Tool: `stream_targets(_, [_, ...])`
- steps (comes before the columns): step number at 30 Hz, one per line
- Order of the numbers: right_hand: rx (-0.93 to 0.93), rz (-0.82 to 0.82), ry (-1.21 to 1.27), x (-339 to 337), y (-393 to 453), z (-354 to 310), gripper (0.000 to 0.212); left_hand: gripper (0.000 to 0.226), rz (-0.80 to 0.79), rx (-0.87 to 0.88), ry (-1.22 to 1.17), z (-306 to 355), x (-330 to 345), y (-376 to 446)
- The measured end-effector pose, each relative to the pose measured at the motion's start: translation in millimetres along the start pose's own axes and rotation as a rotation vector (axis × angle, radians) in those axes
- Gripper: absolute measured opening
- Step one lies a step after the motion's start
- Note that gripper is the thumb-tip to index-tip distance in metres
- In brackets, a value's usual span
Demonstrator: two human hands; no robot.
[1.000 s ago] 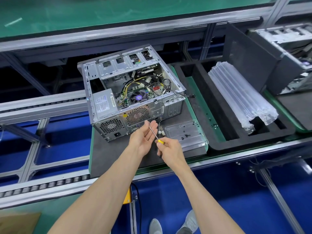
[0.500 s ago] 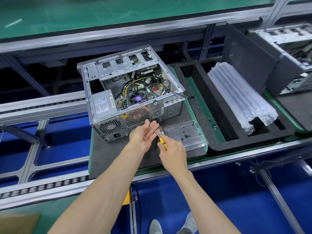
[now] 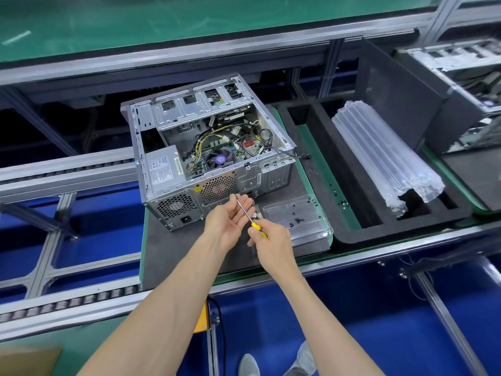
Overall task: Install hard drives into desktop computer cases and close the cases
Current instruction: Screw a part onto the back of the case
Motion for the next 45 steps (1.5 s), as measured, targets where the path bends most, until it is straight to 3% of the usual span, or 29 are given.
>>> stream_targets(5, [-0.001, 0.109, 0.001, 5, -4, 7, 0.004, 0.019, 0.003, -0.027, 0.017, -7, 8, 1])
stream_targets(8, [0.031, 0.130, 0.054, 7, -3, 12, 0.005, 0.027, 0.084, 0.079, 0.304, -2, 9, 0])
stream_targets(10, [0.046, 0.142, 0.033, 6, 0, 16, 0.006, 0.036, 0.180, 0.324, 0.642, 10, 3, -9])
stream_targets(12, [0.058, 0.129, 0.014, 5, 5, 17, 0.006, 0.035, 0.195, 0.760, 0.893, 32, 2, -25])
stream_targets(14, [0.060, 0.109, -0.003, 7, 11, 17, 0.005, 0.023, 0.107, 1.210, 1.054, 59, 13, -44])
stream_targets(16, [0.060, 0.095, -0.022, 9, 14, 16, 0.005, 0.010, -0.028, 1.394, 1.250, 87, 32, -43])
stream_targets(17, [0.056, 0.090, -0.021, 11, 16, 15, 0.003, 0.021, -0.076, 1.318, 1.409, 100, 43, -36])
stream_targets(19, [0.057, 0.084, -0.014, 14, 17, 13, 0.004, 0.045, -0.151, 0.903, 1.799, 115, 58, -12])
stream_targets(21, [0.060, 0.083, -0.021, 17, 18, 13, 0.005, 0.049, -0.173, 0.542, 2.080, 119, 64, 9])
stream_targets(24, [0.054, 0.105, -0.009, 21, 18, 14, 0.005, 0.039, -0.211, 0.327, 2.069, 122, 69, 29])
stream_targets(31, [0.051, 0.139, -0.035, 23, 16, 17, 0.012, 0.036, -0.252, 0.228, 1.950, 121, 71, 27])
stream_targets(37, [0.060, 0.154, -0.042, 23, 14, 14, 0.004, 0.045, -0.231, 0.217, 1.906, 121, 68, 29])
stream_targets(45, [0.037, 0.164, -0.065, 23, 14, 5, 0.007, 0.036, -0.207, 0.233, 1.881, 120, 69, 24])
Point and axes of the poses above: each hand's wrist, its own y-axis towards the middle knuckle, its own x-axis out of the palm, z = x × y, the point moved 3 cm from there along y, towards the middle knuckle, and after that the axes turned 3 degrees about z, right-handed, at the moved point
